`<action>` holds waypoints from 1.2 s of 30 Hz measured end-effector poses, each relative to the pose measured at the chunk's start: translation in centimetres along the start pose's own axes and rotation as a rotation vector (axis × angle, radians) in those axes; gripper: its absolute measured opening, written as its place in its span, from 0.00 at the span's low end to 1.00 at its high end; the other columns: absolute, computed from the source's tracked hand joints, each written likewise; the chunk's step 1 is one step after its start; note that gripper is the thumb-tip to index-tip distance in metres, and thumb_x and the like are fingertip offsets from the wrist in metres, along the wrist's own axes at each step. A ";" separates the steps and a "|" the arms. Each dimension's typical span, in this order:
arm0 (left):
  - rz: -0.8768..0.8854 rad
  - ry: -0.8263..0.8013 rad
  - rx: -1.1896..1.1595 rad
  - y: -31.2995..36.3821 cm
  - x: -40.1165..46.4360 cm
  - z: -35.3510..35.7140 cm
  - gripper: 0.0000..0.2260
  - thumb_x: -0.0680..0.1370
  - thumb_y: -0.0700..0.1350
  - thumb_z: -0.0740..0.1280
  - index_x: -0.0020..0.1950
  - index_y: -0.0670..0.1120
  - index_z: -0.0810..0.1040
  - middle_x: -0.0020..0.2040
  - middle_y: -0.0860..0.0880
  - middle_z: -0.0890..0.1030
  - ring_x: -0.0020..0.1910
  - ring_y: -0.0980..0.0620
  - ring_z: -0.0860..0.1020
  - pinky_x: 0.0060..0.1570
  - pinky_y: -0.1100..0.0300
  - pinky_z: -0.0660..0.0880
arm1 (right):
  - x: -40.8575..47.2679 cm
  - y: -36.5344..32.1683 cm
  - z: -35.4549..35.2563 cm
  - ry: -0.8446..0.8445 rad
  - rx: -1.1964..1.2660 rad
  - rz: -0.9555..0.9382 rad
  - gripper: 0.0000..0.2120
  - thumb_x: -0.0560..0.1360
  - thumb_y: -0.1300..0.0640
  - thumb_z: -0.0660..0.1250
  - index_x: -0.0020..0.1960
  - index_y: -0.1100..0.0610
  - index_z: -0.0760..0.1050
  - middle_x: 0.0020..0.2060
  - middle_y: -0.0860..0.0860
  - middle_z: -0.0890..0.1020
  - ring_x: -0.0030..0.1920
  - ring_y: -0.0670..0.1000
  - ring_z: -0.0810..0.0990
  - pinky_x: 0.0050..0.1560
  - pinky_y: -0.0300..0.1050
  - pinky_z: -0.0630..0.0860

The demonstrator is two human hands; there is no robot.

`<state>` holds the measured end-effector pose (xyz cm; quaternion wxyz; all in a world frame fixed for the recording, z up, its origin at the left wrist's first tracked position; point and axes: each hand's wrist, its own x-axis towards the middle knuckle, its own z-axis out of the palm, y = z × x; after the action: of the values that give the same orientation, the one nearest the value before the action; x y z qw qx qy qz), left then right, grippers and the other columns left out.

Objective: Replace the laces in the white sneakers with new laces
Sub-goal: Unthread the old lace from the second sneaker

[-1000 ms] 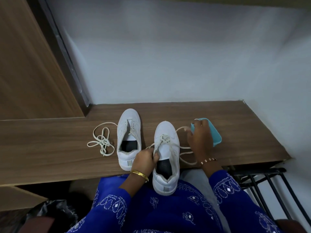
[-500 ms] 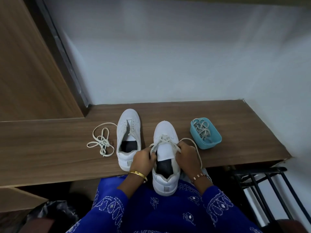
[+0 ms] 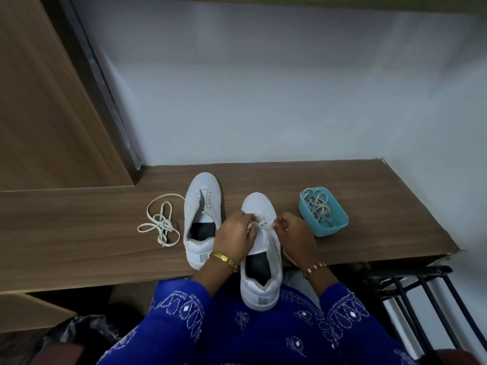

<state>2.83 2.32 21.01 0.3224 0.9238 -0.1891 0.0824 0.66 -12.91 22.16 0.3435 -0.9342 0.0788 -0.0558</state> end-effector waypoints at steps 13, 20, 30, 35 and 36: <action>-0.155 -0.237 0.085 -0.1 3.1 0.8 0.10 0.76 0.41 0.62 0.50 0.40 0.81 0.48 0.41 0.81 0.49 0.43 0.78 0.49 0.55 0.73 | 2.2 -0.8 2.1 -0.177 -0.167 -0.127 0.07 0.76 0.61 0.60 0.47 0.64 0.75 0.44 0.60 0.80 0.45 0.57 0.76 0.43 0.46 0.67; -0.236 -0.227 0.094 0.1 3.3 1.0 0.08 0.74 0.39 0.61 0.48 0.39 0.79 0.48 0.41 0.82 0.49 0.42 0.78 0.47 0.56 0.73 | 2.5 -0.1 2.3 -0.085 -0.024 0.058 0.05 0.75 0.66 0.57 0.44 0.60 0.70 0.41 0.58 0.78 0.40 0.55 0.74 0.38 0.44 0.67; -0.474 -0.176 -0.326 -1.5 2.9 0.4 0.09 0.73 0.38 0.65 0.34 0.48 0.72 0.39 0.48 0.79 0.42 0.49 0.76 0.42 0.63 0.67 | 2.7 0.5 1.9 -0.104 -0.017 -0.105 0.12 0.75 0.62 0.61 0.57 0.60 0.75 0.51 0.54 0.75 0.50 0.52 0.75 0.49 0.44 0.71; -0.322 -0.199 -0.236 -1.4 2.9 0.2 0.06 0.74 0.37 0.66 0.47 0.40 0.82 0.47 0.43 0.83 0.47 0.47 0.79 0.45 0.64 0.70 | 2.7 -0.3 2.5 -0.134 -0.266 -0.227 0.10 0.77 0.60 0.59 0.48 0.62 0.77 0.47 0.58 0.77 0.48 0.57 0.76 0.45 0.49 0.71; -0.329 -0.202 -0.237 -1.5 2.8 0.2 0.06 0.74 0.37 0.66 0.47 0.40 0.82 0.47 0.42 0.83 0.48 0.46 0.80 0.47 0.63 0.71 | 2.7 -0.3 2.5 -0.121 -0.263 -0.223 0.09 0.77 0.61 0.59 0.48 0.62 0.77 0.46 0.58 0.77 0.48 0.57 0.76 0.44 0.49 0.70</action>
<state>6.05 2.43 20.76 0.4173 0.9014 -0.0756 -0.0872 3.74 -11.56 20.59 0.2142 -0.9756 -0.0397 -0.0263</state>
